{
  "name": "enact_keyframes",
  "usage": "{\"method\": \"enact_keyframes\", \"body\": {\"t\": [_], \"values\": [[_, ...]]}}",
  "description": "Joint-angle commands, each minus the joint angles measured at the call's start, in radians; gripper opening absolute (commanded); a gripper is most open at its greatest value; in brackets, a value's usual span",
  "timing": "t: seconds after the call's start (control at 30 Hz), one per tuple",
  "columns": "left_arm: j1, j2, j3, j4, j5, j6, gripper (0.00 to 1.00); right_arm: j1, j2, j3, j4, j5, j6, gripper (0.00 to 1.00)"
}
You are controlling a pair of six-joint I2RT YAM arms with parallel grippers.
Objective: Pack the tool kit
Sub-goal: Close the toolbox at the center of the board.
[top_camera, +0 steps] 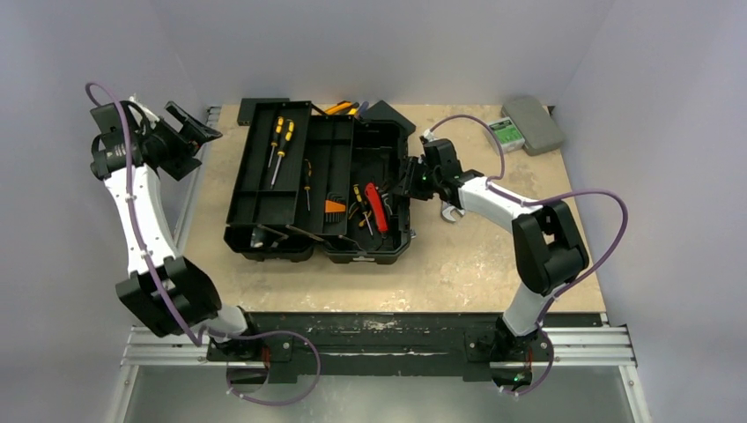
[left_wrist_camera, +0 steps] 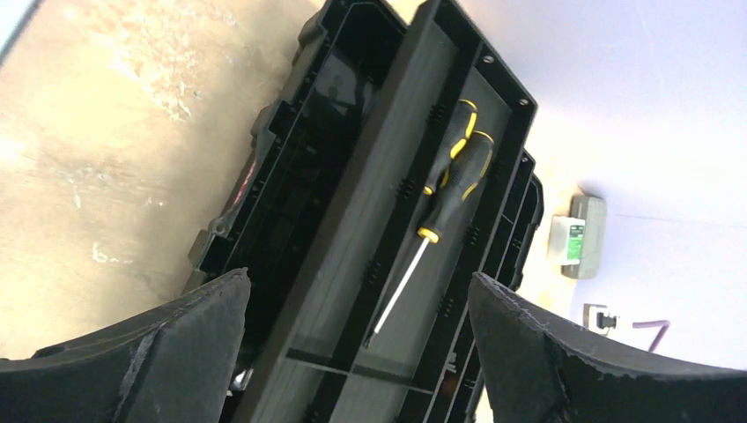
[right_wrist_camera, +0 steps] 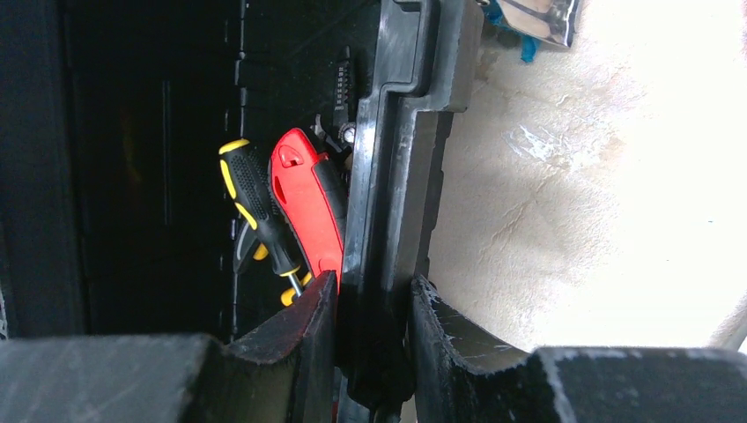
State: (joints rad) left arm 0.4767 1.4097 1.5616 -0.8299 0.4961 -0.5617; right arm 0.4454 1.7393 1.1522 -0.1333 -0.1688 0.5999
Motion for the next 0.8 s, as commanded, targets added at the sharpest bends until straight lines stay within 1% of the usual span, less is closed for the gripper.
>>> {"method": "enact_keyframes", "body": {"t": [0.0,0.1,0.23,0.3,0.37,0.5,0.57,0.67,0.77], "values": [[0.061,0.103,-0.019,0.075,0.146,-0.071,0.89,-0.027,-0.069,-0.037,0.053,-0.012,-0.027,0.0],[0.085,0.191,-0.015,0.091,0.199,-0.084,0.88,-0.025,-0.071,-0.066,0.095,-0.031,-0.022,0.0],[0.097,0.301,0.002,0.067,0.263,-0.075,0.88,-0.026,-0.058,-0.081,0.126,-0.069,-0.019,0.0],[0.1,0.348,0.003,0.056,0.265,-0.058,0.86,-0.026,-0.053,-0.087,0.128,-0.082,-0.017,0.0],[0.1,0.396,0.008,0.035,0.265,-0.036,0.83,-0.025,-0.052,-0.095,0.16,-0.091,-0.015,0.0],[0.101,0.481,-0.009,0.021,0.241,-0.009,0.82,-0.025,-0.047,-0.102,0.176,-0.106,-0.012,0.0],[0.101,0.515,-0.017,0.012,0.24,0.009,0.8,-0.025,-0.044,-0.105,0.181,-0.113,-0.013,0.0],[0.1,0.541,-0.044,0.025,0.283,0.047,0.77,-0.026,-0.039,-0.104,0.185,-0.126,-0.011,0.0],[0.095,0.541,-0.061,0.032,0.308,0.11,0.76,-0.026,-0.031,-0.102,0.184,-0.138,-0.011,0.0]]}}
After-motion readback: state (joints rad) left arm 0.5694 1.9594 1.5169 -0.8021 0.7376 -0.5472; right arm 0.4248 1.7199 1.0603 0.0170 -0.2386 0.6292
